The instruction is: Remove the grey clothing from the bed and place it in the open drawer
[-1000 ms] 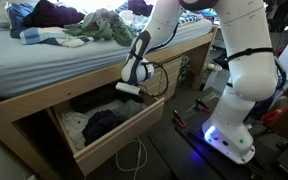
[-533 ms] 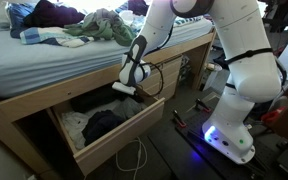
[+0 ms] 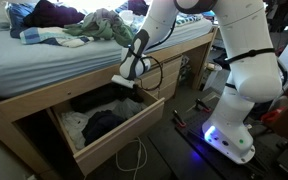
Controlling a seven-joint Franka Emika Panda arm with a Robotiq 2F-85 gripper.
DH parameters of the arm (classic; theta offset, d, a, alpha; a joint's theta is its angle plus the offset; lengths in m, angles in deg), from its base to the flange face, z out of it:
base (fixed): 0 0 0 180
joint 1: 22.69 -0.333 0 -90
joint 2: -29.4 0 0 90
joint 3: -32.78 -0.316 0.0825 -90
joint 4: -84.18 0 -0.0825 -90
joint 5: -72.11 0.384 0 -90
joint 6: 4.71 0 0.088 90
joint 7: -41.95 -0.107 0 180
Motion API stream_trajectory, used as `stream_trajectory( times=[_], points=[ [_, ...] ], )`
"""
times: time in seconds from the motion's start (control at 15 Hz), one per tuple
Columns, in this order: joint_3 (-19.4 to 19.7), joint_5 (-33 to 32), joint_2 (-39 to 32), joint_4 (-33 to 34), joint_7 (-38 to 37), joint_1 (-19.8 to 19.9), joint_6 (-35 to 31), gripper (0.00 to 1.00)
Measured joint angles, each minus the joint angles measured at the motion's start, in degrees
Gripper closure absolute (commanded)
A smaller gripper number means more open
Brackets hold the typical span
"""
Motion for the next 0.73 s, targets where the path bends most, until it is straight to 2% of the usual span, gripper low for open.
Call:
stream_trajectory(
  times=[0.2,0.33,0.6,0.73],
  points=[
    [2.2,-5.3,4.4,-0.4,-2.4,-1.8,3.8,0.0],
    [2.3,-8.9,8.2,-0.8,-3.8,-2.2,7.7,0.0],
    [-1.5,-11.6,16.5,-2.2,-4.3,-0.7,14.8,0.0],
    [-3.7,-11.9,17.9,-2.4,-4.3,1.0,15.3,0.0]
  ],
)
